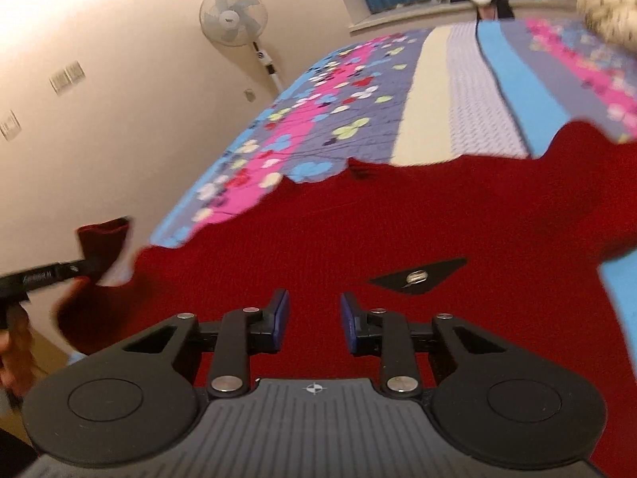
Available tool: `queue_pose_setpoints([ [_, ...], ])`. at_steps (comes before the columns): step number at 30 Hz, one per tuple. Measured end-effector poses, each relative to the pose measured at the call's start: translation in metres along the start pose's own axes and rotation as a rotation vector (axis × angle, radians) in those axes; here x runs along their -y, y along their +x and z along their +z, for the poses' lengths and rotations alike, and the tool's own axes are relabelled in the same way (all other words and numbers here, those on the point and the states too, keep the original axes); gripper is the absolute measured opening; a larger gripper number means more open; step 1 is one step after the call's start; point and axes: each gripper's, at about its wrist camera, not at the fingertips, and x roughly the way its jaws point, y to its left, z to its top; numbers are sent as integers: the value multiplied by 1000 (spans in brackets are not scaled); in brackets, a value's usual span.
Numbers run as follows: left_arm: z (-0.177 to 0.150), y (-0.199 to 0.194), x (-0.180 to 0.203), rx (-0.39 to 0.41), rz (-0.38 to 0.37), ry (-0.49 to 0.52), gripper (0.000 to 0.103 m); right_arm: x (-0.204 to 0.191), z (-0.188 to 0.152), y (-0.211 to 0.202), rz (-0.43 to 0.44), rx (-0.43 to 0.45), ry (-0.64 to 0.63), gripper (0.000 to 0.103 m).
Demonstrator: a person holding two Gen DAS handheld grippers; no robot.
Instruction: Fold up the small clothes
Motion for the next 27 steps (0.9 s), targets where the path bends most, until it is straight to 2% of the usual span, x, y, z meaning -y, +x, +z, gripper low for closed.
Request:
queue_pose_setpoints([
  [2,-11,8,33,-43,-139,29,9,4,0,2,74,-10,67,32],
  [3,-19,16,49,-80,-180,52,9,6,0,4,106,-14,98,32],
  [5,-38,40,80,-197,-213,124,13,10,-2,6,145,-16,146,37],
  [7,-52,59,100,-301,-215,213,19,14,-4,11,148,-24,189,50],
  [9,-50,60,101,-288,-210,249,25,18,-6,17,125,-62,213,51],
  [11,-35,51,80,-226,-206,186,35,22,-10,23,105,-115,231,51],
  [12,-27,47,66,-198,-192,148,34,22,-12,28,84,-155,225,51],
  [15,-8,41,22,-129,-63,45,34,16,-19,37,40,-222,192,51],
  [19,16,44,-40,-85,200,-93,34,-9,-31,44,65,-289,91,51],
  [21,22,42,-69,-66,325,-178,34,-27,-40,48,16,-291,-4,49],
  [23,33,39,-95,-26,426,-254,35,-38,-46,49,-44,-264,-78,33],
  [24,33,33,-101,-11,457,-274,35,-43,-47,47,-77,-242,-105,13],
  [25,34,32,-105,4,485,-289,35,-45,-46,45,-98,-217,-127,6],
  [27,37,28,-113,27,516,-313,35,-39,-40,38,-82,-174,-107,4],
])
